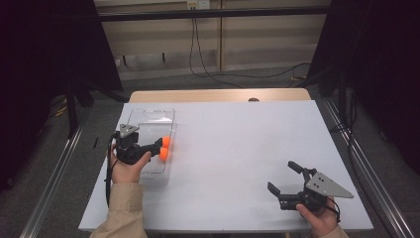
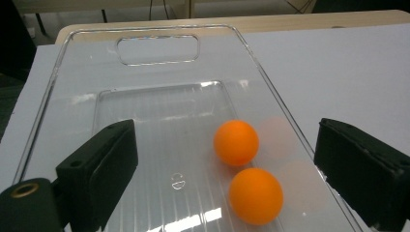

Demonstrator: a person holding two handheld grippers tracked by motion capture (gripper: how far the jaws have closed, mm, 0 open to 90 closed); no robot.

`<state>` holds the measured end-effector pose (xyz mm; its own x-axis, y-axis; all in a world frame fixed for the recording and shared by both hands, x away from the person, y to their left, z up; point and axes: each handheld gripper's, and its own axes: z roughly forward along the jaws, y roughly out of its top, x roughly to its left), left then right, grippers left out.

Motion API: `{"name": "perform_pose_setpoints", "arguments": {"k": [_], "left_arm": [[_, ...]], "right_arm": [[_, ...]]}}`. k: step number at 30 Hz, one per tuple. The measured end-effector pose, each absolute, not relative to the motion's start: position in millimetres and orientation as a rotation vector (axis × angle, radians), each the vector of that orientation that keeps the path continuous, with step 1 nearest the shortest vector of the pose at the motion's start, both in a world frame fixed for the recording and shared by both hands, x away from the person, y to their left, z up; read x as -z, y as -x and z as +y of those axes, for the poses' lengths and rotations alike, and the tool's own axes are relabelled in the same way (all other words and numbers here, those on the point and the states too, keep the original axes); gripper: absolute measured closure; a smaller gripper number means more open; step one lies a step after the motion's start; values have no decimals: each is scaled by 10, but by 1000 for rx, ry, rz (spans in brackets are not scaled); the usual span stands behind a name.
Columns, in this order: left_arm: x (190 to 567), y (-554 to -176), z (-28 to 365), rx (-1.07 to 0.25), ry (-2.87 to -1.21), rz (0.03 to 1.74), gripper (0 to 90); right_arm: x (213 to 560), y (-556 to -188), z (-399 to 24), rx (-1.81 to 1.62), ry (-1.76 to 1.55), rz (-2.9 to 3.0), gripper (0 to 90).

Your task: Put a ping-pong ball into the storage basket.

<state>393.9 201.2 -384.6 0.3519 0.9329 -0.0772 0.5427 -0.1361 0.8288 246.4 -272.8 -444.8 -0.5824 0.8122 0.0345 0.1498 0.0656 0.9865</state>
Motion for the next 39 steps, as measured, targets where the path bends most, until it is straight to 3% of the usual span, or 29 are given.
{"name": "perform_pose_setpoints", "arguments": {"k": [39], "left_arm": [[3898, -3646, 2073, -575, -1723, 1152, 29]], "right_arm": [[4444, -2462, -2725, -1562, -957, 1797, 22]]}}
